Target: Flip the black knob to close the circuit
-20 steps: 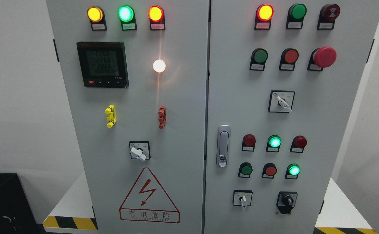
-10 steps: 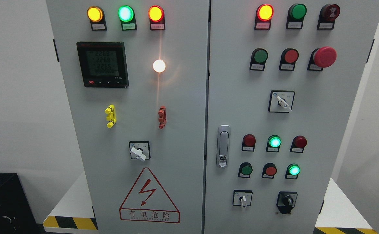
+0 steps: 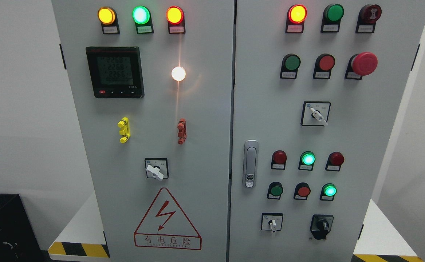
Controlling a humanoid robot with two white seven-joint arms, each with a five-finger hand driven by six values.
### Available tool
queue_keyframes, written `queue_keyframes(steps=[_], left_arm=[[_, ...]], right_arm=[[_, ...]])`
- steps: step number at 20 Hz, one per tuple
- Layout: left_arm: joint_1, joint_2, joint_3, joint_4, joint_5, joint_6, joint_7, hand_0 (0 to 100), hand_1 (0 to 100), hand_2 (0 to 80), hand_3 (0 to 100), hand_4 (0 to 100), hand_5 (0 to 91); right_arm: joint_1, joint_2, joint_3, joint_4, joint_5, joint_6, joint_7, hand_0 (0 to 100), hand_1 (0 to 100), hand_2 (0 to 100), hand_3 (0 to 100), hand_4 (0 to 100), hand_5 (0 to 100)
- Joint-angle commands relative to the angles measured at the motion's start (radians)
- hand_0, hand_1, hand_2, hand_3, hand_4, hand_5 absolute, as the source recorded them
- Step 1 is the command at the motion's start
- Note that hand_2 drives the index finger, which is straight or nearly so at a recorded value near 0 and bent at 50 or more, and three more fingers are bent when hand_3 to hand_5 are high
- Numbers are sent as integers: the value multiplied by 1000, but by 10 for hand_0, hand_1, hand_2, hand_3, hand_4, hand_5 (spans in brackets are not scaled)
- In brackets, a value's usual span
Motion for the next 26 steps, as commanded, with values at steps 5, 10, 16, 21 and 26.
queue_keyframes(steps=[5, 10, 16, 21, 26], left_arm=[[23, 0, 0, -29, 0, 0, 0, 120, 556, 0, 0, 0, 0], [23, 0, 0, -29, 0, 0, 0, 120, 556, 0, 0, 0, 0], [23, 0, 0, -29, 0, 0, 0, 120, 556, 0, 0, 0, 0], [23, 0, 0, -29, 0, 0, 0, 120, 556, 0, 0, 0, 0], [21, 0, 0, -29, 0, 0, 0, 120, 556, 0, 0, 0, 0]], right_arm=[[-81, 2, -32, 53, 28, 7, 4, 0, 0, 945, 1000, 1000, 1000], [-114, 2, -48, 82, 39, 7, 4, 0, 0, 944, 1000, 1000, 1000], [-142, 2, -54, 96, 68, 7, 17, 0, 0, 945, 1000, 1000, 1000], [-154, 0, -54, 96, 87, 7, 20, 0, 0, 942, 1000, 1000, 1000], [-154, 0, -61, 94, 88, 7, 20, 0, 0, 943, 1000, 1000, 1000]])
